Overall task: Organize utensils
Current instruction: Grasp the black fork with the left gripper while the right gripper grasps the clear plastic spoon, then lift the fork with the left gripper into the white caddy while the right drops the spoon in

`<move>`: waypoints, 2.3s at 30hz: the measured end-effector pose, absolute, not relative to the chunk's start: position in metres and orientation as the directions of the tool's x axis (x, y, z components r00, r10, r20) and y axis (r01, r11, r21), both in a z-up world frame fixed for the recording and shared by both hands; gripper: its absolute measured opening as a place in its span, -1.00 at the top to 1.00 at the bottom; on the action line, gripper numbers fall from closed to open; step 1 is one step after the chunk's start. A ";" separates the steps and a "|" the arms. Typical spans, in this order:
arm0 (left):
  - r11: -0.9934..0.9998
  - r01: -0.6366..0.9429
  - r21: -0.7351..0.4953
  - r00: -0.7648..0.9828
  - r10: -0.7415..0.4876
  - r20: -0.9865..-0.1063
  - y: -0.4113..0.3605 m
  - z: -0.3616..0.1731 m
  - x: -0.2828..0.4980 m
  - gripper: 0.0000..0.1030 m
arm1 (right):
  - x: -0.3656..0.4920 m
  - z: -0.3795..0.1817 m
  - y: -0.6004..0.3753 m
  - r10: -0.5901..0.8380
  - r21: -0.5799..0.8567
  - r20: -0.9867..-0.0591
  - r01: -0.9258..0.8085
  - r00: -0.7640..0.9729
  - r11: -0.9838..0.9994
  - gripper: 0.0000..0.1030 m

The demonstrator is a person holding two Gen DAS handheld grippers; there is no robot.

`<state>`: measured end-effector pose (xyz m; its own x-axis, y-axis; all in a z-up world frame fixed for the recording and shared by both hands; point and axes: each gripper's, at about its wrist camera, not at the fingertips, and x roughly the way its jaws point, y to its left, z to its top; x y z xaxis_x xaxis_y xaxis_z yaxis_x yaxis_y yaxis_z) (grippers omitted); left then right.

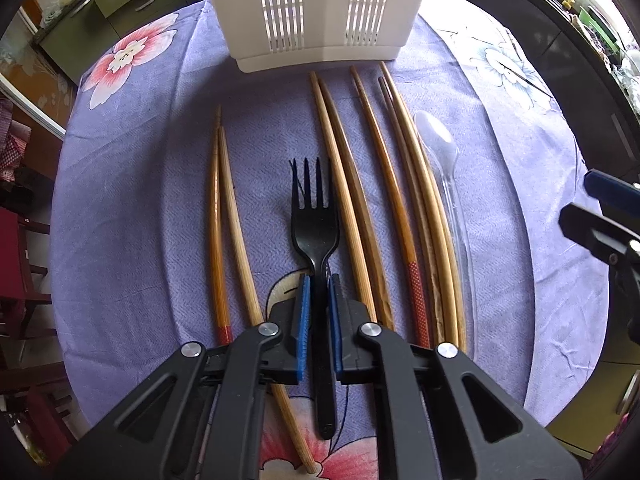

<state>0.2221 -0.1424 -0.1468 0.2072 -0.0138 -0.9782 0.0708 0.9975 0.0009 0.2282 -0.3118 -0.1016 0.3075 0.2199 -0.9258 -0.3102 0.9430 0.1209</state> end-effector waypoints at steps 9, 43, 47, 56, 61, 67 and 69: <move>0.998 0.055 -0.031 0.299 -0.046 -0.953 -0.137 -0.112 0.217 0.83 | 0.243 -0.126 -0.275 0.222 0.151 -0.953 -0.311 0.206 0.938 0.55; 0.983 0.116 -0.140 0.427 -0.177 -0.887 -0.113 -0.057 0.210 0.83 | 0.253 -0.073 -0.252 0.332 0.216 -0.845 -0.300 0.419 0.929 0.82; 0.976 0.141 -0.167 0.527 -0.217 -0.822 -0.113 -0.007 0.221 0.82 | 0.245 -0.008 -0.271 0.427 0.268 -0.700 -0.344 0.573 0.900 0.82; 0.975 0.138 -0.175 0.759 -0.217 -0.613 -0.111 0.077 0.280 0.82 | 0.290 0.078 -0.292 0.457 0.297 -0.417 -0.358 0.786 0.885 0.82; 0.981 0.103 -0.162 0.852 -0.171 -0.494 -0.110 0.089 0.317 0.82 | 0.333 0.083 -0.273 0.392 0.244 -0.345 -0.321 0.853 0.915 0.82; 0.988 0.057 -0.141 0.886 -0.115 -0.450 -0.110 0.065 0.355 0.82 | 0.377 0.059 -0.252 0.350 0.178 -0.359 -0.305 0.865 0.936 0.82; 0.990 0.048 -0.134 0.882 -0.105 -0.460 -0.110 0.054 0.362 0.82 | 0.386 0.047 -0.249 0.348 0.169 -0.369 -0.306 0.862 0.937 0.82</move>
